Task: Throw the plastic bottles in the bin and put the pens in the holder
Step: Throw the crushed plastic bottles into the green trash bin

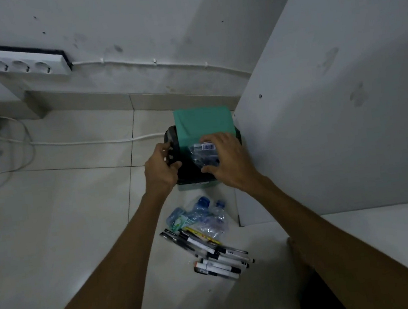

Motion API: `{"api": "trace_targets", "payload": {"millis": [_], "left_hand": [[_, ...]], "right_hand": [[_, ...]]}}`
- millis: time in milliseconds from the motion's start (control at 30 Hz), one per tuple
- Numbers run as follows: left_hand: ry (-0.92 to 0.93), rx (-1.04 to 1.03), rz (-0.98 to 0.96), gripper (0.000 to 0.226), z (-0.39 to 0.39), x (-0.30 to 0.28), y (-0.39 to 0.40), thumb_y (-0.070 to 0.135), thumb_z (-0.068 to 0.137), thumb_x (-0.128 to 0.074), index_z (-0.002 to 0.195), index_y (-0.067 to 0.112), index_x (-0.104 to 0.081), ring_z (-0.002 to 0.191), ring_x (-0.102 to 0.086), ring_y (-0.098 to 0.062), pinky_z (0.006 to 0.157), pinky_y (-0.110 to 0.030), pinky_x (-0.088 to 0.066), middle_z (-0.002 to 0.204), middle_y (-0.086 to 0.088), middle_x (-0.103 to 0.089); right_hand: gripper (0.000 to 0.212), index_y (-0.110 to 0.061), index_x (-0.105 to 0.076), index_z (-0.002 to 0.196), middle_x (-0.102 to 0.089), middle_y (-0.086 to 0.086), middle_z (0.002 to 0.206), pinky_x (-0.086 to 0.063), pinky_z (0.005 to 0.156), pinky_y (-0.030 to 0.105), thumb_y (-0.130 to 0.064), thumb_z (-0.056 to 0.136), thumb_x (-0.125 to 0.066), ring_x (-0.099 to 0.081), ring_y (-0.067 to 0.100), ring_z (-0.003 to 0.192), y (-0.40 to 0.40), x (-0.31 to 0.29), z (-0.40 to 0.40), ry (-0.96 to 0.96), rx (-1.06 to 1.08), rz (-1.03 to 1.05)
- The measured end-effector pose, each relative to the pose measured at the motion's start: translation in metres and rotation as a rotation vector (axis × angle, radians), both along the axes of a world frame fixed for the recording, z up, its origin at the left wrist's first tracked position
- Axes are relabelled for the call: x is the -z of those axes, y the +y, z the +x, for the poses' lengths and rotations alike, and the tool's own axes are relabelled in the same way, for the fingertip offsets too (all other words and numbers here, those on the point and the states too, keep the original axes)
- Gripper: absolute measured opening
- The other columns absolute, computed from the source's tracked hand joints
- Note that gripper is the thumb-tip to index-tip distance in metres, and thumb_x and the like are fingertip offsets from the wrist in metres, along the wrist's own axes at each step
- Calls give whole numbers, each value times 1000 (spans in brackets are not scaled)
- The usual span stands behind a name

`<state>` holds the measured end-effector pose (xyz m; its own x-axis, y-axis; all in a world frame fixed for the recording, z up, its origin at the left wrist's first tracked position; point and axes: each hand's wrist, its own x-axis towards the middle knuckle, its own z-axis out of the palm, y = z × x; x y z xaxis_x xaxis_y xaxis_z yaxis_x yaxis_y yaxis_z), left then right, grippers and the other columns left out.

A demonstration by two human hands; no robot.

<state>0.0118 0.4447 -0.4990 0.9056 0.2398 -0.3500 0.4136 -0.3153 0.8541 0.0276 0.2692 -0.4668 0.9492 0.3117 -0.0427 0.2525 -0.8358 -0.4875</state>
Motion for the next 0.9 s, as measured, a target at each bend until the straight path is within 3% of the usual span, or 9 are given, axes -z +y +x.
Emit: {"api": "trace_targets", "payload": {"millis": [167,333,433,533,633,767,900], "left_hand": [[-17,28,5,48,-1,0,1,-2,84,-68,128,9,-50,105,-66,-30,92,-47,-55,127,-13,-63],[-26,54,17,47,0,1,3,-1,84,-69,126,9,-50,101,-68,-30,89,-47,-56,125,-14,-64],[-20,60,14,46,0,1,4,-1,84,-69,125,8,-50,100,-68,-30,90,-48,-56,125,-14,-64],[-28,70,44,46,0,1,4,2,83,-70,124,9,-51,100,-68,-30,90,-48,-55,124,-13,-65],[-34,71,52,46,-1,0,4,3,85,-69,126,11,-50,102,-68,-31,89,-49,-55,126,-13,-64],[-36,63,46,44,-1,1,3,2,85,-69,125,11,-50,100,-69,-31,89,-49,-56,128,-14,-63],[-35,60,48,43,0,1,3,2,85,-69,123,11,-51,97,-70,-29,87,-45,-57,128,-14,-63]], "right_hand": [[73,-24,-56,130,-46,8,131,-27,101,27,-38,65,-85,-39,24,121,2,14,-8,-111,31,-126],[71,-26,-65,122,-63,1,118,-26,98,30,-44,57,-87,-56,24,112,4,20,-9,-258,17,-249],[53,-24,-69,111,-68,-4,110,-29,102,34,-39,63,-85,-59,19,108,6,24,-8,-319,10,-212],[30,-18,-73,97,-69,0,109,-32,106,37,-23,69,-82,-60,23,108,9,26,-2,-361,-65,-124],[23,-8,-70,105,-59,13,129,-30,116,44,-7,82,-72,-56,29,121,9,30,-4,-350,-93,-18],[30,-5,-56,120,-41,19,142,-40,109,29,5,93,-47,-48,30,129,6,31,-11,-292,-78,2],[30,-8,-53,122,-46,15,133,-50,102,33,-9,98,-36,-55,24,118,11,32,-14,-277,15,58]]}}
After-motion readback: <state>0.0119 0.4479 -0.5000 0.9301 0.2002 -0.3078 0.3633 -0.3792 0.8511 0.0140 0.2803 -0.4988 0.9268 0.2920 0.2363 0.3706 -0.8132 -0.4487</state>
